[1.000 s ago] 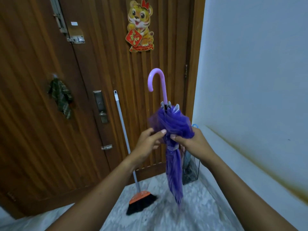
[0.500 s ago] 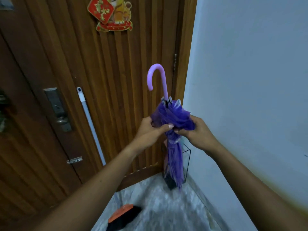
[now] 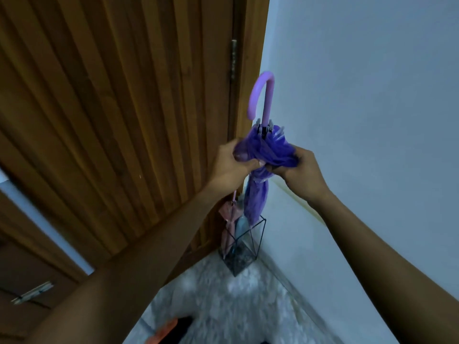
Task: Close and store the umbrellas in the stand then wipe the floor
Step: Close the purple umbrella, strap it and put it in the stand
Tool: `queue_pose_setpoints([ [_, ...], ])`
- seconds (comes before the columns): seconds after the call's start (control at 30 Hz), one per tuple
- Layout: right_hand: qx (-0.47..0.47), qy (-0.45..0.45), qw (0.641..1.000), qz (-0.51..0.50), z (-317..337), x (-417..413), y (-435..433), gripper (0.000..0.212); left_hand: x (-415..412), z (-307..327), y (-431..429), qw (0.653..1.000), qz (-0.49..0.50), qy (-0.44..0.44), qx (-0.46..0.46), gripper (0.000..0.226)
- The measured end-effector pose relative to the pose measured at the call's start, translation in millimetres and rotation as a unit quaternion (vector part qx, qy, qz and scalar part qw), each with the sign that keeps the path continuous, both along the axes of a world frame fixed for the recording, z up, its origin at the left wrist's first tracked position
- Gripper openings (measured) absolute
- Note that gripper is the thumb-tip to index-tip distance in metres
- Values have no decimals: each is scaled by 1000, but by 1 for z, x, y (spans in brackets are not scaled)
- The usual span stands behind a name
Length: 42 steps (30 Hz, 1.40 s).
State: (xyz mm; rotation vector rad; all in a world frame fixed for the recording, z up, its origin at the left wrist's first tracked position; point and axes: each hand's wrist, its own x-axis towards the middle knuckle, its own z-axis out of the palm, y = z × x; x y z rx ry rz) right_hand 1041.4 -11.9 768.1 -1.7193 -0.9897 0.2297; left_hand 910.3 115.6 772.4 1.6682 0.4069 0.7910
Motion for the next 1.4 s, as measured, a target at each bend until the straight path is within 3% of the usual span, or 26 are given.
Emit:
queue_pose_setpoints([
  [0.1, -42, -7, 999, -9, -29, 34, 28, 32, 28, -26, 24, 999, 15, 16, 30, 30],
  [0.23, -123, -66, 990, -3, -85, 84, 59, 26, 71, -73, 54, 990, 17, 128, 58, 25],
  [0.33, -194, -37, 980, 5, -131, 122, 80, 26, 113, -124, 77, 970, -10, 241, 8, 10],
  [0.5, -313, 15, 950, 20, -218, 167, 115, 13, 161, -189, 87, 936, 10, 352, -9, 36],
  [0.63, -373, 46, 926, 40, -295, 190, 137, 13, 182, -275, 108, 923, 1, 382, 34, 55],
  [0.73, -404, 62, 911, 56, -351, 202, 147, 21, 190, -324, 117, 900, 3, 436, 17, 54],
  [0.83, -414, 70, 905, 75, -403, 210, 156, 25, 196, -375, 123, 902, -10, 432, -2, 39],
  [0.97, -429, 63, 896, 92, -458, 216, 163, 13, 205, -435, 134, 904, -4, 427, -10, 21],
  [1.13, -420, 59, 904, 54, -492, 224, 172, 15, 217, -459, 137, 924, 26, 380, -36, 35],
  [1.27, -395, 58, 917, 25, -486, 225, 172, 12, 224, -448, 135, 915, 10, 397, -69, 53],
  [1.4, -382, 58, 922, -23, -472, 215, 156, 35, 211, -436, 126, 900, 18, 421, -113, 50],
])
